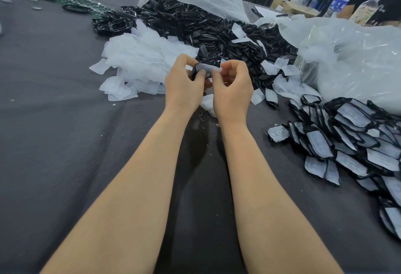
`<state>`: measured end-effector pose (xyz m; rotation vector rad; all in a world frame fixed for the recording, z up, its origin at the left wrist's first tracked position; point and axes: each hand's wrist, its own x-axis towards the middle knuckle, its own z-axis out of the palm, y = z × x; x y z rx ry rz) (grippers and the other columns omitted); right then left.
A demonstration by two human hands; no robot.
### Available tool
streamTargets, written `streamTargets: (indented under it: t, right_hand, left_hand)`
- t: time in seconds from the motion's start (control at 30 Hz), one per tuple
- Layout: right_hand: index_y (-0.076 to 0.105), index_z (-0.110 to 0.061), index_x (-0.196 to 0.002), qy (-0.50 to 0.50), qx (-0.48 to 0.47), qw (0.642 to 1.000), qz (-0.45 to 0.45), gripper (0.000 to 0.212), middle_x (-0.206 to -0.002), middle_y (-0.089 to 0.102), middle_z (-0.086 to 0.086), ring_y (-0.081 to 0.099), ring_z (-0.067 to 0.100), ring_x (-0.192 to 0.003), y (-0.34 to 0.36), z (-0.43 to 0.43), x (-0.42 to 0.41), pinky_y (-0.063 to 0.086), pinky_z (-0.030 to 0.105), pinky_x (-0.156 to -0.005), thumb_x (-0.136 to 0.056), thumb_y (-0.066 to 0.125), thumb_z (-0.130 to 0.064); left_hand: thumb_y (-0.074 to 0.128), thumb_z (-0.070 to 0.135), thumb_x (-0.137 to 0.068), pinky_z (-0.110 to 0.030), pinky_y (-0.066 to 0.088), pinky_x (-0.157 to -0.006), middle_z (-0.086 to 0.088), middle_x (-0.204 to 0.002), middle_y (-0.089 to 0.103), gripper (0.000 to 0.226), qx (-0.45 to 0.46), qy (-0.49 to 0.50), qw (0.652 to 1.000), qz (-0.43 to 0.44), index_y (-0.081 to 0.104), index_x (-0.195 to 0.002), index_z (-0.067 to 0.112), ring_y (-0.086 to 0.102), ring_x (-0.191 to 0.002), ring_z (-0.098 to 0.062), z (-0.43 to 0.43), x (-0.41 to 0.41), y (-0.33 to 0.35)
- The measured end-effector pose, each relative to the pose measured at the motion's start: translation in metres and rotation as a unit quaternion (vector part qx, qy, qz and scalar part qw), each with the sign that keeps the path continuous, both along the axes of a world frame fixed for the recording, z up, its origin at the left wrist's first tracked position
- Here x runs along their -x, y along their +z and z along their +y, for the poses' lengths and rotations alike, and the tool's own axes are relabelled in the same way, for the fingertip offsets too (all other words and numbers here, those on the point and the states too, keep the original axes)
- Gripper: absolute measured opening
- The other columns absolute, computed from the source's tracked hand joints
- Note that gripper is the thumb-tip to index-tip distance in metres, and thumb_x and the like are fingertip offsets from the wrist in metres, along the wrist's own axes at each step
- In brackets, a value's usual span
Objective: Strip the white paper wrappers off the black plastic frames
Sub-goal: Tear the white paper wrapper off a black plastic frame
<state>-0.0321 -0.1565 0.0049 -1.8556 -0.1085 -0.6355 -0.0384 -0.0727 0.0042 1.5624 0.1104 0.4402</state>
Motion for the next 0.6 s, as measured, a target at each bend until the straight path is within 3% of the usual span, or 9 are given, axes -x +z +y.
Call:
streamTargets:
  t: [0.23, 0.6]
  right_hand:
    - [0.063, -0.010, -0.094, 0.020, -0.039, 0.998, 0.035, 0.005, -0.085, 0.063, -0.007, 0.061, 0.008, -0.083, 0.002, -0.005, -0.004, 0.051, 0.019, -0.080, -0.092, 0.059, -0.009]
    - [0.061, -0.012, -0.086, 0.007, -0.058, 0.989, 0.134, 0.004, -0.078, 0.060, -0.003, 0.055, 0.010, -0.076, -0.002, -0.016, -0.017, 0.046, 0.024, -0.074, -0.090, 0.061, -0.013]
  left_hand:
    - [0.052, 0.005, -0.094, -0.011, 0.050, -0.057, -0.001, -0.077, 0.067, 0.029, -0.042, 0.008, 0.999, -0.021, 0.043, -0.080, 0.029, 0.067, -0.059, 0.001, 0.001, 0.001, -0.001]
    - [0.053, 0.005, -0.093, -0.012, 0.052, -0.064, 0.003, -0.075, 0.067, 0.014, -0.174, -0.028, 0.983, -0.047, 0.050, -0.093, 0.019, 0.065, -0.064, 0.004, 0.003, 0.002, -0.003]
